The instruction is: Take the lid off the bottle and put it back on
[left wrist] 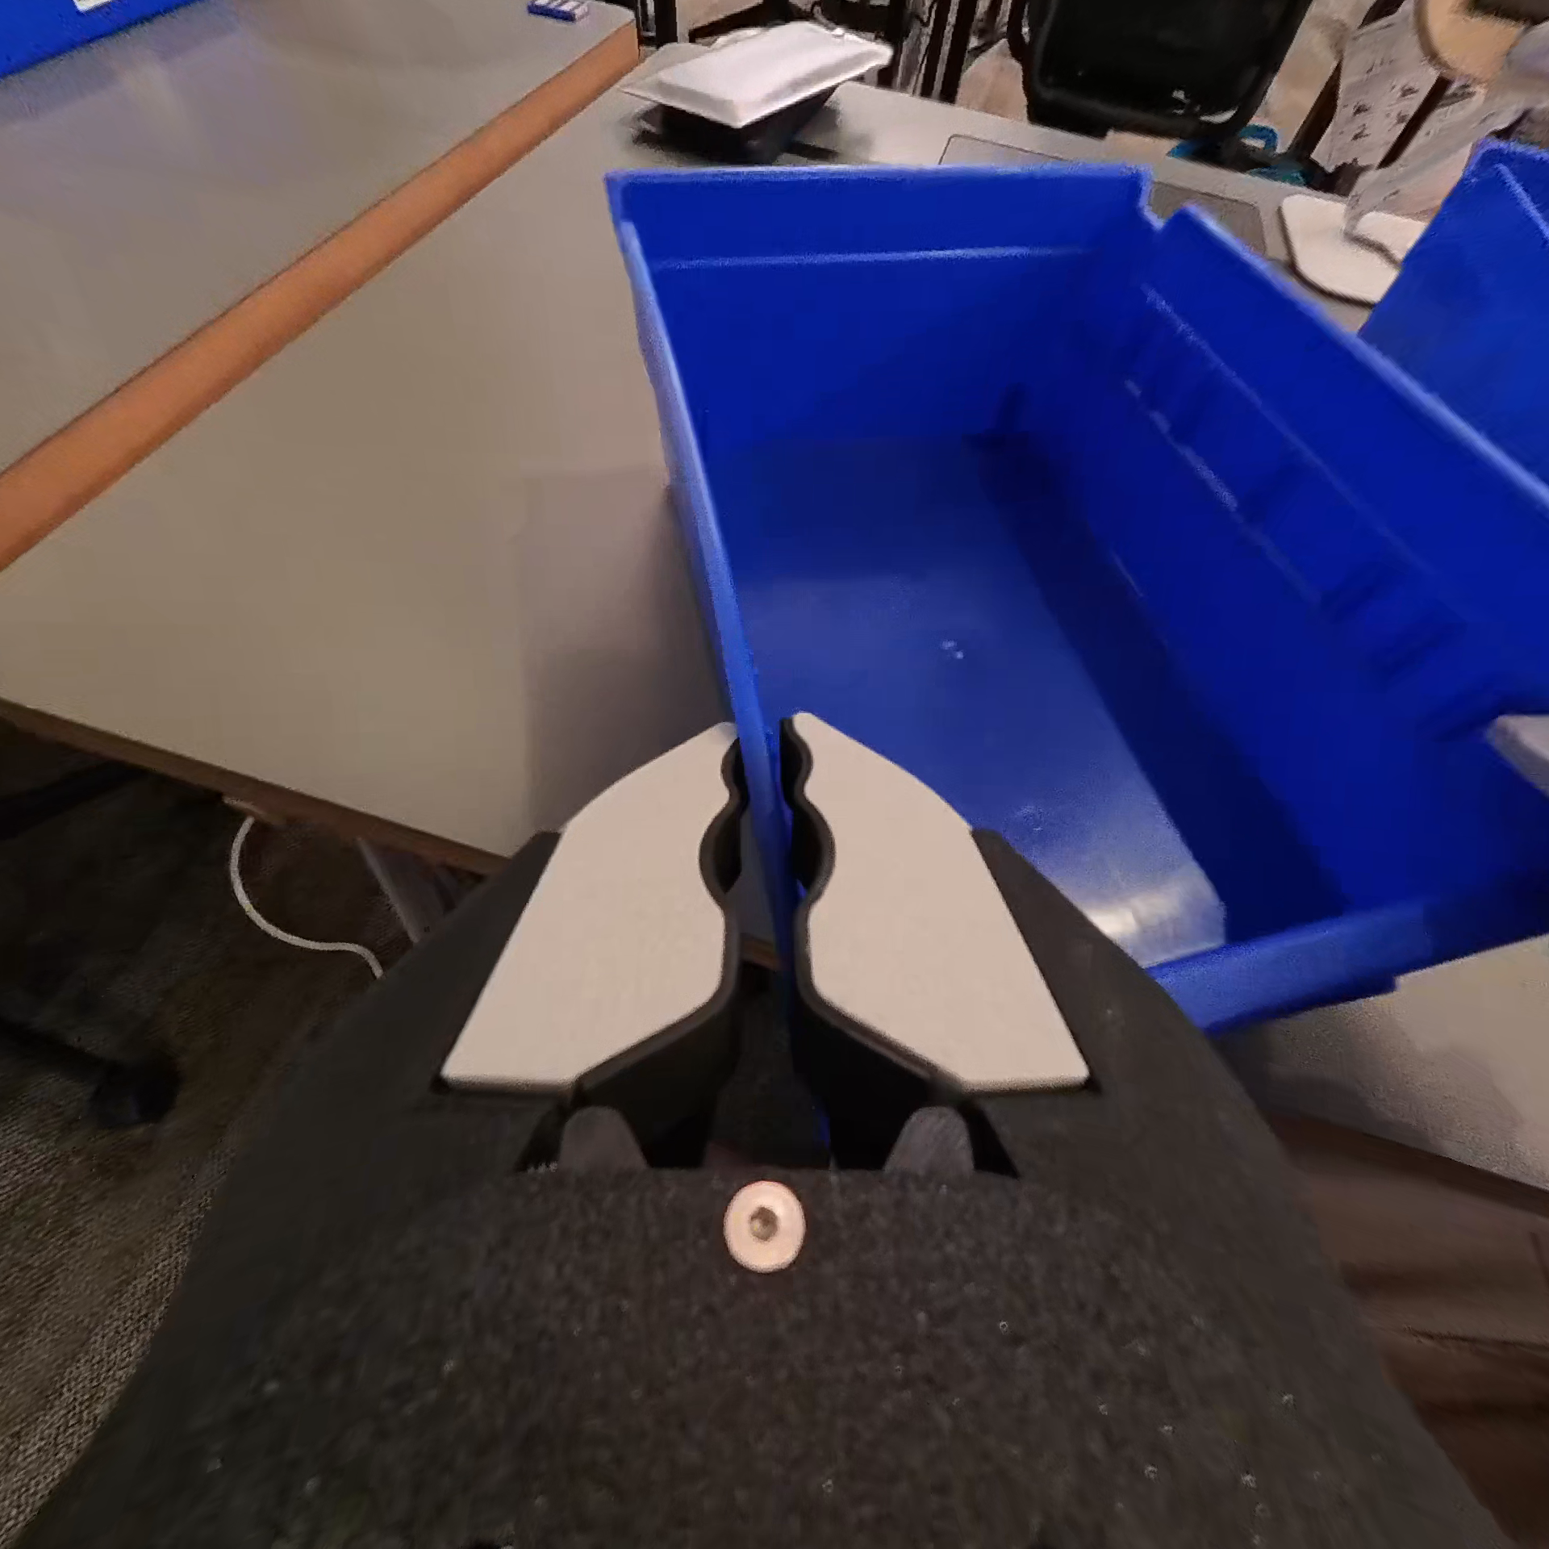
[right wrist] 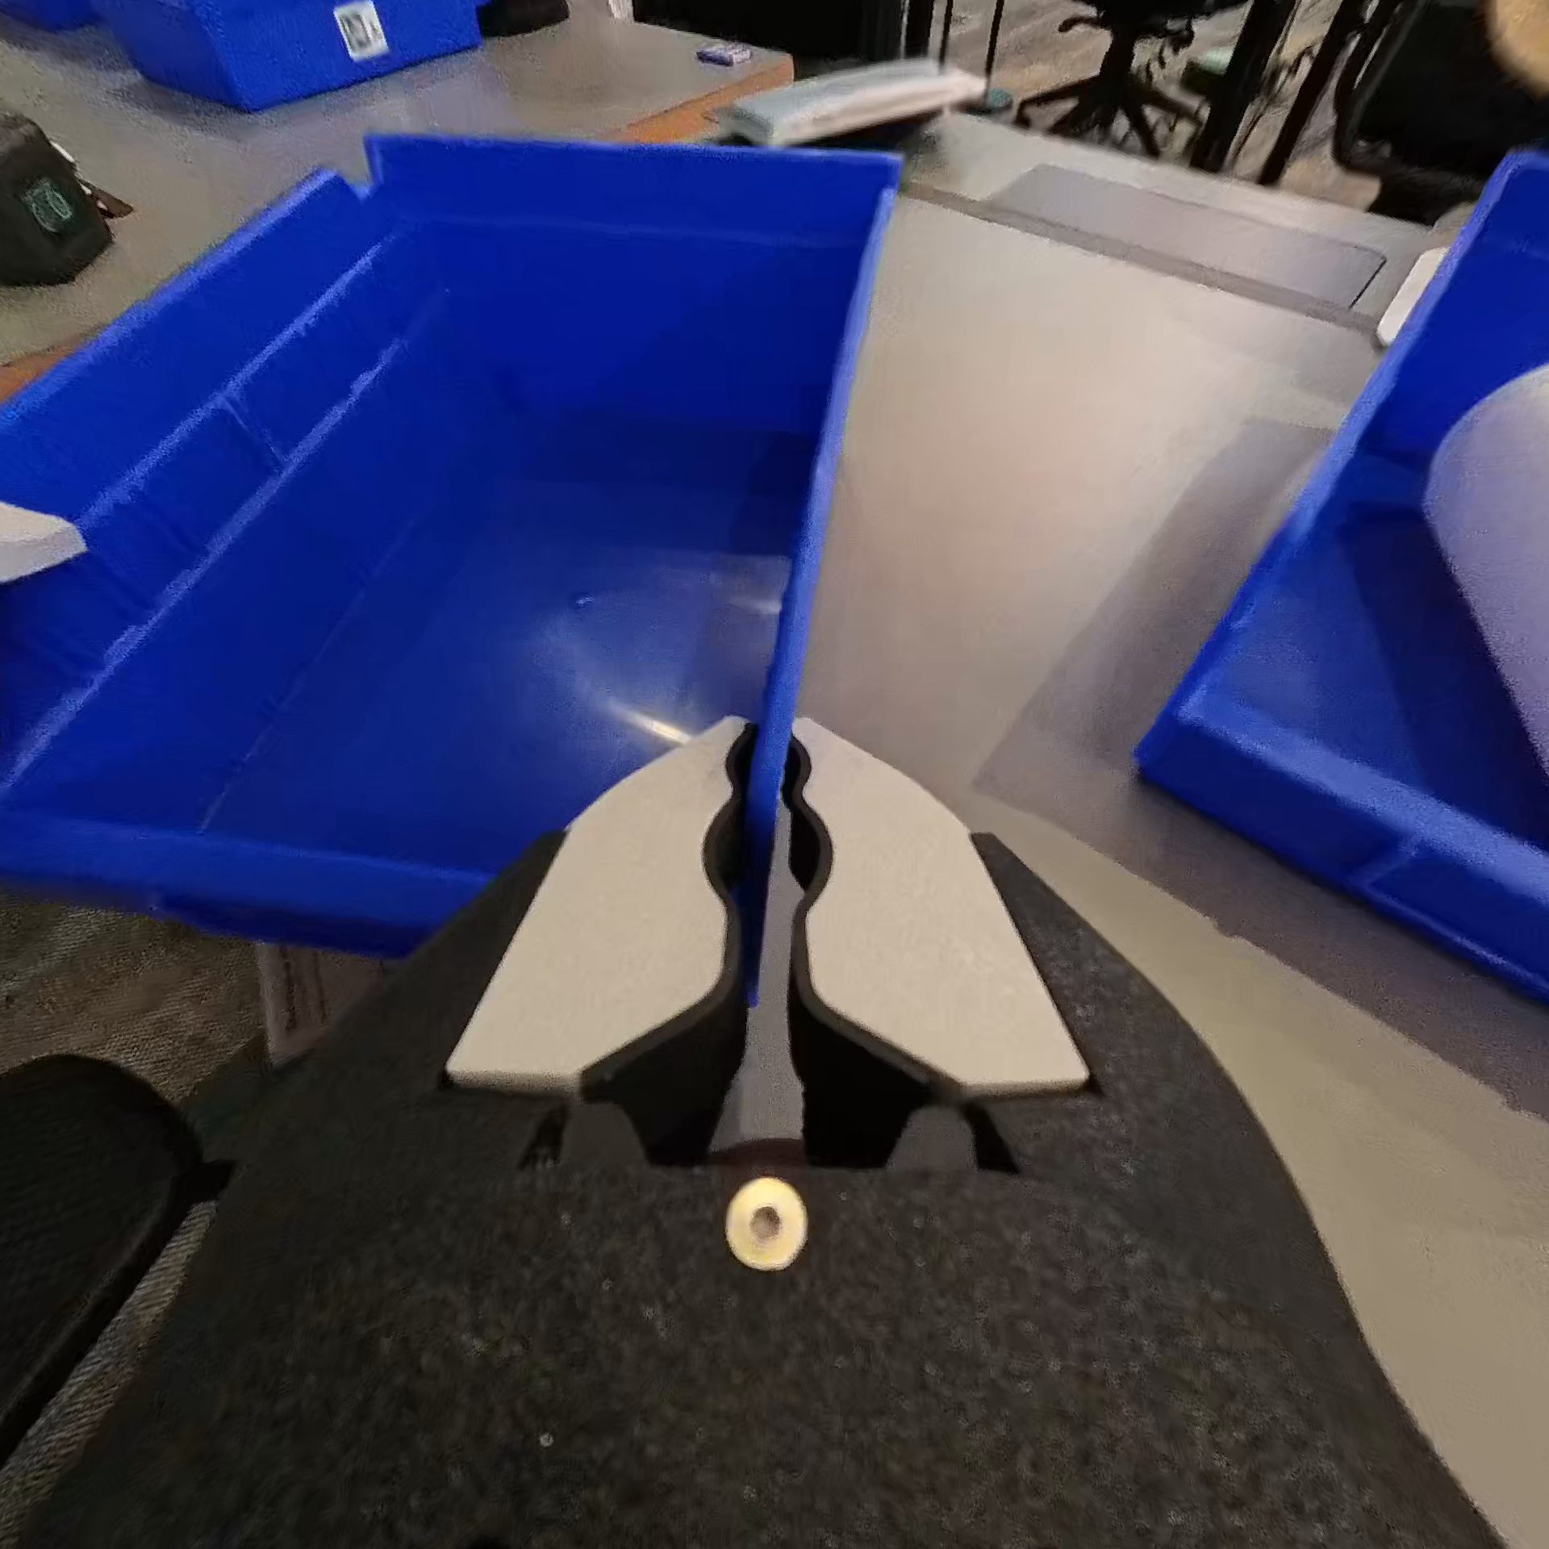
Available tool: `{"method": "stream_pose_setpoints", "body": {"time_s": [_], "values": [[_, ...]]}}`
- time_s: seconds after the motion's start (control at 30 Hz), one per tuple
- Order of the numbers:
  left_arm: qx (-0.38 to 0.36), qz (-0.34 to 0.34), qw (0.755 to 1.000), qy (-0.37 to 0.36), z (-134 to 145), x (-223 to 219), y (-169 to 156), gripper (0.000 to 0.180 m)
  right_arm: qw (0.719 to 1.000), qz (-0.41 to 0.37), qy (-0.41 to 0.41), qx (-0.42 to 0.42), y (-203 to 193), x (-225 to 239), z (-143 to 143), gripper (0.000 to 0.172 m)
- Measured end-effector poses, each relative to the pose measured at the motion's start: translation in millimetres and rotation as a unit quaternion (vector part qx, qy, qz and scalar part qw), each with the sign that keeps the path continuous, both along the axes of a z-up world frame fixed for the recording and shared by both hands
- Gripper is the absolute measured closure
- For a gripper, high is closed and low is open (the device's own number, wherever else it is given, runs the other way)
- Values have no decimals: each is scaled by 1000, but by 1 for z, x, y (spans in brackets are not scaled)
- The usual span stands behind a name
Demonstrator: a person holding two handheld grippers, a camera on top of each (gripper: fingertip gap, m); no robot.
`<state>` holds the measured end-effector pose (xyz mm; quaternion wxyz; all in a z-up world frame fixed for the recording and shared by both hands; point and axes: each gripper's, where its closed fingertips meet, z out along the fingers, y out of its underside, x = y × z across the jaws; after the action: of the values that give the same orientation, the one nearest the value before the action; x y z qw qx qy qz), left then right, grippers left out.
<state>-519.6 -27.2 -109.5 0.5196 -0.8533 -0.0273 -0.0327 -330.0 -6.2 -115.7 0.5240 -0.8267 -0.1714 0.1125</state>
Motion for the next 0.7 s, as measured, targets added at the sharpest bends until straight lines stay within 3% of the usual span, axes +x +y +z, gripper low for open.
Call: {"method": "stream_pose_setpoints", "body": {"time_s": [0.1, 0.23, 0.33, 0.43, 0.53, 0.6, 0.7], "values": [[44, -1, 999, 6, 30, 13, -4, 176, 999, 3, -8, 52, -6, 11, 36, 168], [117, -38, 992, 7, 100, 63, 16, 177, 989, -38, -5, 145, -10, 57, 105, 167], [158, -95, 983, 22, 154, 134, 35, 177, 978, -100, 6, 183, -9, 123, 151, 167], [179, -159, 971, 25, 188, 226, 45, 176, 965, -162, 22, 204, -16, 210, 181, 168], [181, -206, 961, 20, 192, 322, 53, 175, 952, -222, -14, 211, -22, 302, 191, 168], [177, -229, 957, -24, 184, 386, 55, 173, 942, -254, -37, 216, -27, 365, 188, 168], [160, -239, 957, -29, 158, 471, 60, 174, 934, -282, -34, 218, -31, 449, 161, 168]]}}
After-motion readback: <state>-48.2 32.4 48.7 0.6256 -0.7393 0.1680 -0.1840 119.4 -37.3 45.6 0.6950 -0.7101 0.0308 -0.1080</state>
